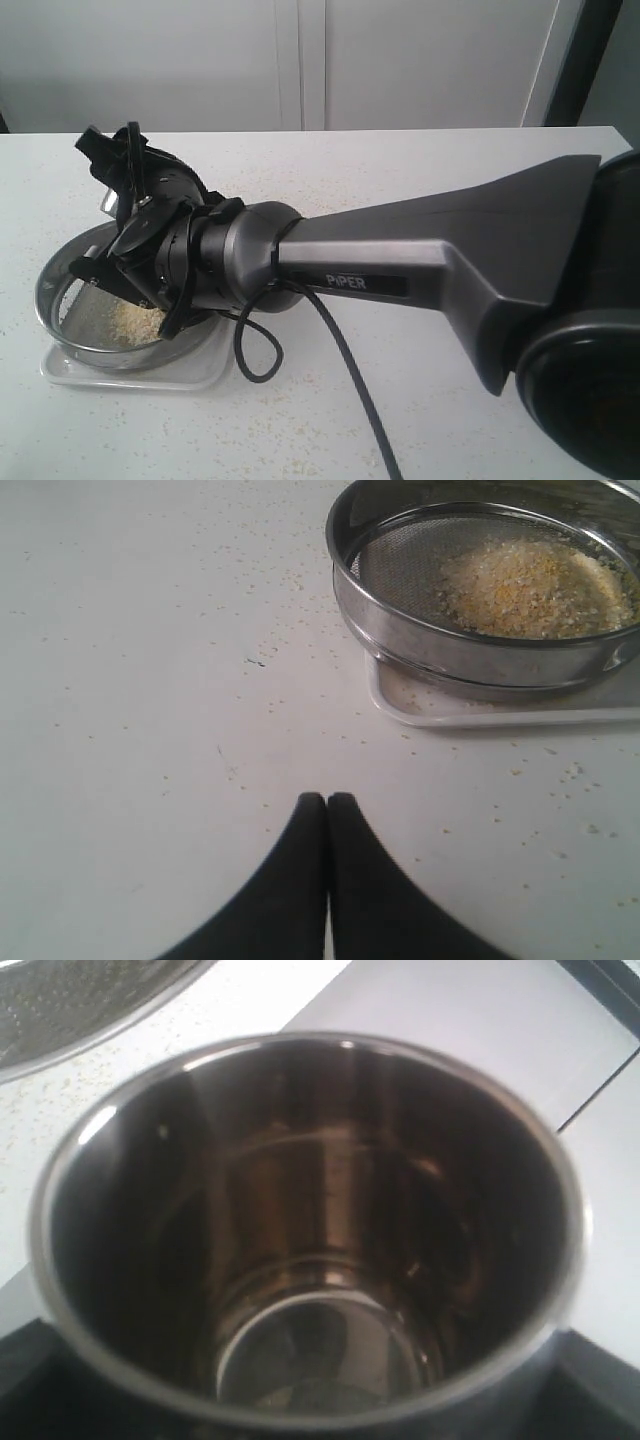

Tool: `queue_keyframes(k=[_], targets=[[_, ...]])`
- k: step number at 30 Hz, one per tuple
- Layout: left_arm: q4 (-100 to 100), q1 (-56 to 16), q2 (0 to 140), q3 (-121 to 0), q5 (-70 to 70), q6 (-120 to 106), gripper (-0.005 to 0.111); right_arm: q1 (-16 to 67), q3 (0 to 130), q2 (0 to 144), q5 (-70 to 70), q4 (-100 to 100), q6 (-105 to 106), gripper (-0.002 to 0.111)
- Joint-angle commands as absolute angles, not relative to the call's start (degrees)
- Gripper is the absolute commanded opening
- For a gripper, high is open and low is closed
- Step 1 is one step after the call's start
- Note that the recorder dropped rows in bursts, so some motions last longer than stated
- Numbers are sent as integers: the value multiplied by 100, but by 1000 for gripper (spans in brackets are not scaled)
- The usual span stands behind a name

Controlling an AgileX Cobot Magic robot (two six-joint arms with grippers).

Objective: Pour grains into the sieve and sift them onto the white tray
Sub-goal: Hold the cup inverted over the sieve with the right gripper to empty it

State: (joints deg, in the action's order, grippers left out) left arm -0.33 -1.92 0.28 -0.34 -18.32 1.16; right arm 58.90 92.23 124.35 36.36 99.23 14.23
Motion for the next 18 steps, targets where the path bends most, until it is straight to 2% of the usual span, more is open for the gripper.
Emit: queue_keyframes(k=[1, 3, 6, 10, 14, 18], targets=[[-83, -184, 0, 0, -1909, 126, 0, 5890, 9315, 12352, 3775, 9995, 934, 0], [-83, -184, 0, 0, -1909, 126, 0, 5866, 9315, 12376, 3565, 9995, 900, 0], [-83, -184, 0, 0, -1909, 126, 0, 5888, 9347, 12365, 3977, 9995, 1593, 0], [-83, -184, 0, 0, -1909, 126, 0, 5861, 9390, 12358, 3691, 9995, 678, 0], [-83, -184, 0, 0, -1909, 126, 0, 5839, 9426, 12342, 3889, 9995, 1141, 0], [-83, -184, 0, 0, -1909, 126, 0, 5824, 9456, 12310, 3761, 9995, 618, 0]])
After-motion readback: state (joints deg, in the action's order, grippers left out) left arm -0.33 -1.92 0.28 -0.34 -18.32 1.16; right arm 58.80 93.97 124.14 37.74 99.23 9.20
